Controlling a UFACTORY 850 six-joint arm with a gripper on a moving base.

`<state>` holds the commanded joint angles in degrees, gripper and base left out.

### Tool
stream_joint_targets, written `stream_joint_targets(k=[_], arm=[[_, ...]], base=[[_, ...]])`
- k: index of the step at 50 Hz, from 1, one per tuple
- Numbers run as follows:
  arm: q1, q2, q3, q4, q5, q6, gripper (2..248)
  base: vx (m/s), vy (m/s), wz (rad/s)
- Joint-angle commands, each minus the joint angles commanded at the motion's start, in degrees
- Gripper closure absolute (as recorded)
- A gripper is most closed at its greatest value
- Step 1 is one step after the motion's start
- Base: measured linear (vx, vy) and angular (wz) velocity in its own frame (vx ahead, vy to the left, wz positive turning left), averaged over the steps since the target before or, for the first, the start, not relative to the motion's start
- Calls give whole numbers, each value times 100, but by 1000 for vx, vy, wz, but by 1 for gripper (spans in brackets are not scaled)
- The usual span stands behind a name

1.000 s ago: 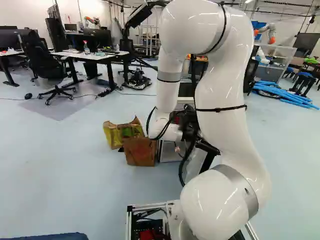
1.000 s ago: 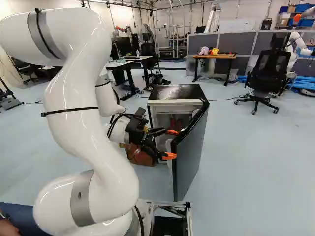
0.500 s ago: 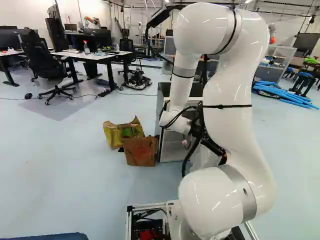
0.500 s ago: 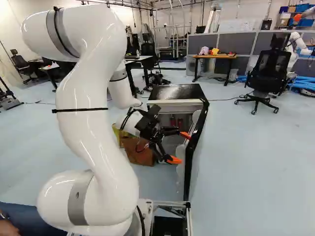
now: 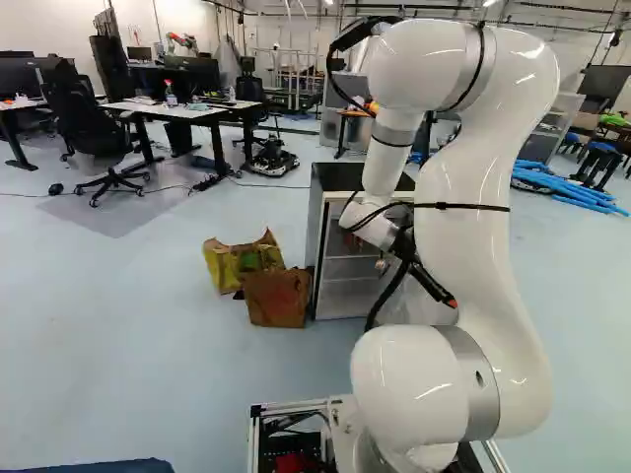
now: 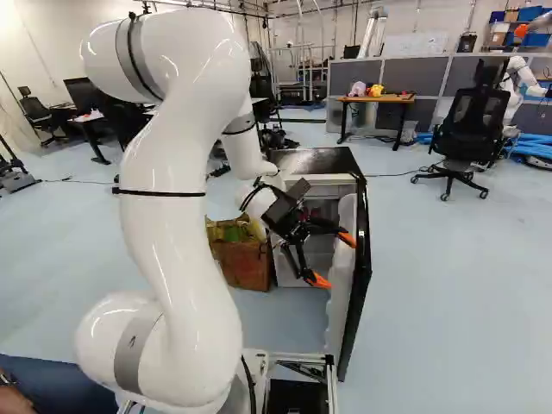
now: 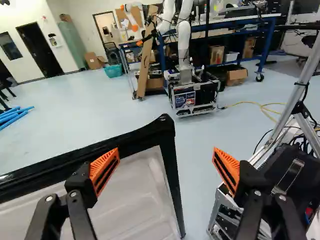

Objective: Grab a drink from the fridge

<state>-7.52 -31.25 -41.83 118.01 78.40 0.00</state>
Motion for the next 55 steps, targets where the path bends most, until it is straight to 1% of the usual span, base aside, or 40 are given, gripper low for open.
stream_joint_targets(k=[7, 28, 55], arm=[[-288, -60, -216, 0, 0, 0, 3], [-1035, -268, -854, 0, -3, 0, 3], [-1818, -589, -1682, -27, -265, 0, 3]], base=[[0, 0, 0], [0, 0, 0], [0, 0, 0]])
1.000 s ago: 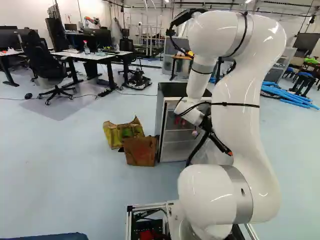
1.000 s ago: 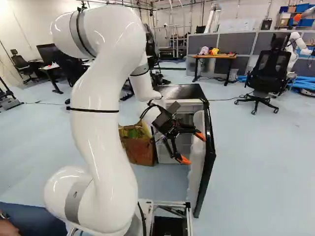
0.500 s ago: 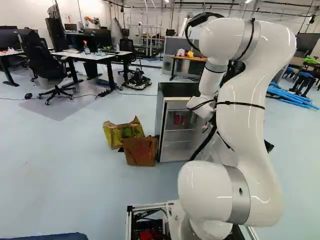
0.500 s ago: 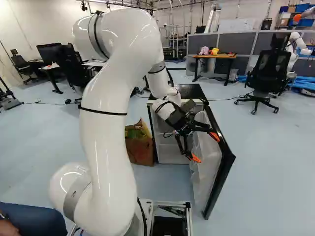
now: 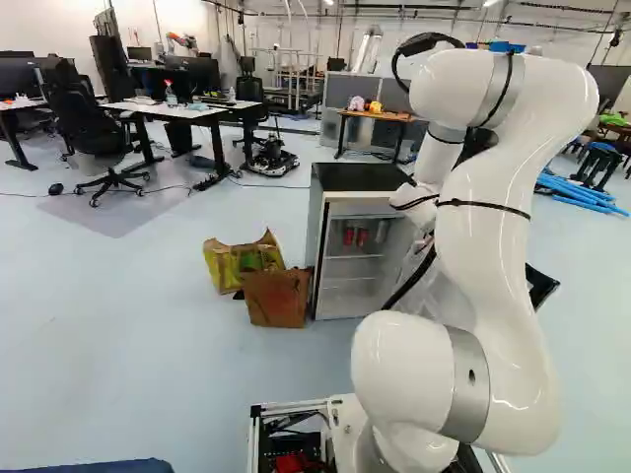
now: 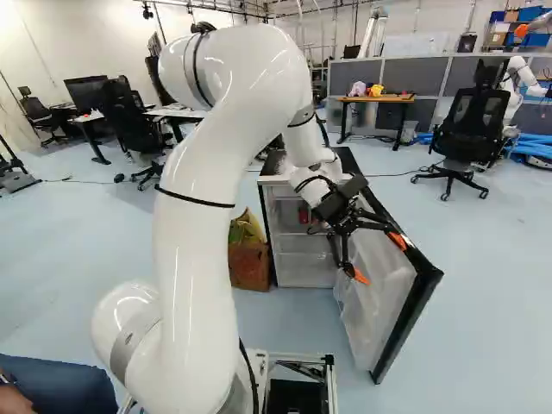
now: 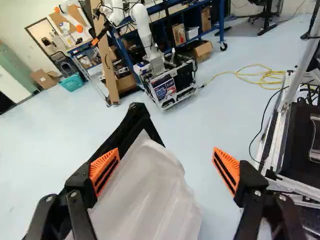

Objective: Grab a drink from the fridge

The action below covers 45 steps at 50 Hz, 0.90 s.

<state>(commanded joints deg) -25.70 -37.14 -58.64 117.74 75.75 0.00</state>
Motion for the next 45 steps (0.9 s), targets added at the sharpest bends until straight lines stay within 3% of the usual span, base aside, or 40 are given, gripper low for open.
stream_joint_targets(k=[6, 28, 45], arm=[[-103, -52, -124, -73, 0, 0, 3], [-108, 23, 42, -591, 0, 0, 3], [-108, 293, 614, -1487, 0, 0, 3]], base=[[0, 0, 0], [0, 0, 0], [0, 0, 0]])
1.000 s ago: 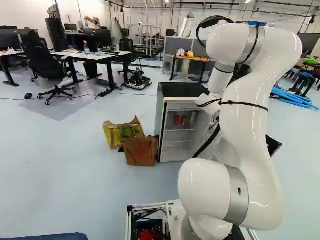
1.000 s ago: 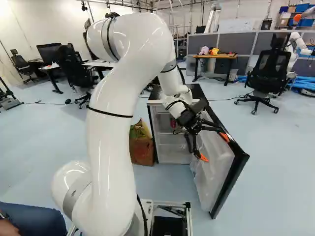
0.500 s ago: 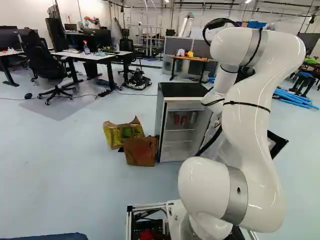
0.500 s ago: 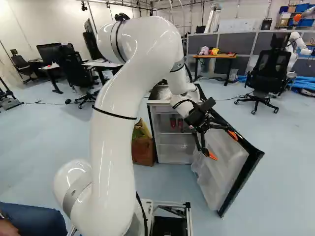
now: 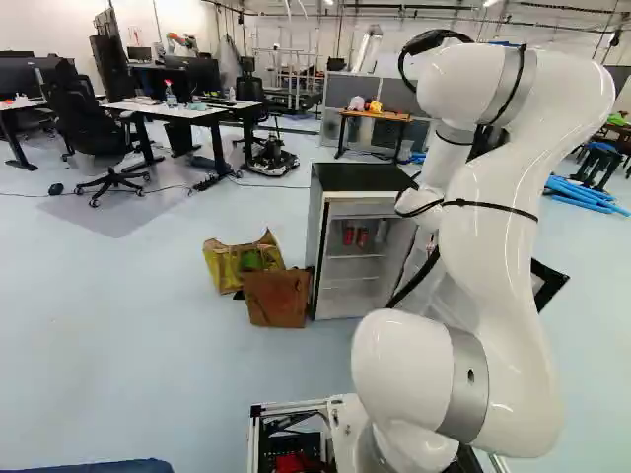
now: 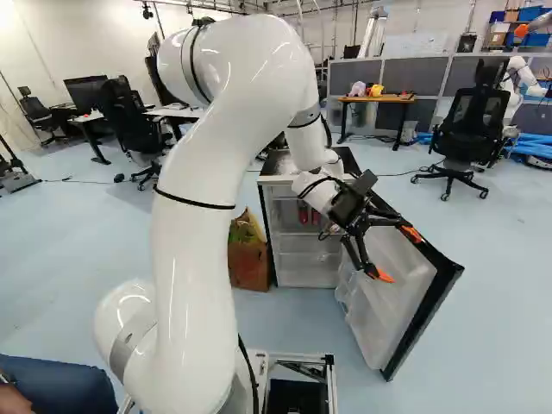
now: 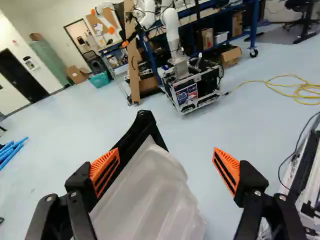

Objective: Grab a drink from the fridge

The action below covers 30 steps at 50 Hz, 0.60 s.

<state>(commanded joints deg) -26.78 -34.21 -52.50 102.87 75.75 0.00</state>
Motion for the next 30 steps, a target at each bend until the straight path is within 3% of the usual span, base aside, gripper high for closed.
stream_joint_targets(k=[30], arm=[[40, 585, 1079, -1808, 0, 0, 3]], base=[[0, 0, 0]])
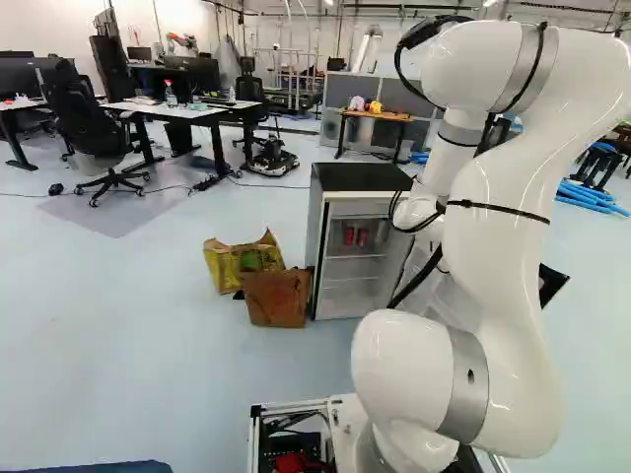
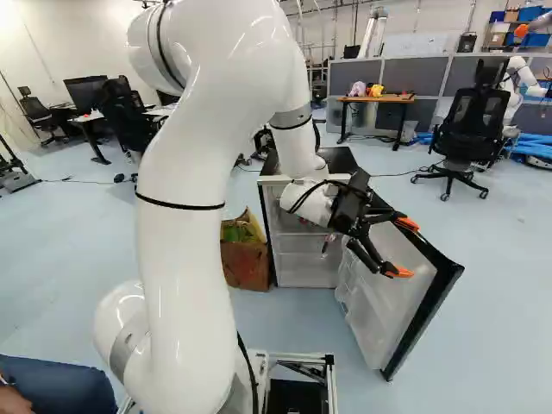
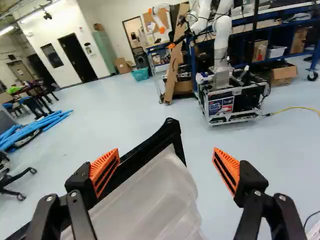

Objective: Grab a drink from the fridge

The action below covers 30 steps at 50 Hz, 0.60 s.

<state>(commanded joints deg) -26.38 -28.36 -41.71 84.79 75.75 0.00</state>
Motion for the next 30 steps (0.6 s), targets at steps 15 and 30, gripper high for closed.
stream_joint_targets(k=[15, 30], arm=[[141, 369, 597, -903, 0, 0, 3], [304, 775, 1202, -1807, 0, 0, 3]], base=[[0, 0, 0], [0, 0, 0]])
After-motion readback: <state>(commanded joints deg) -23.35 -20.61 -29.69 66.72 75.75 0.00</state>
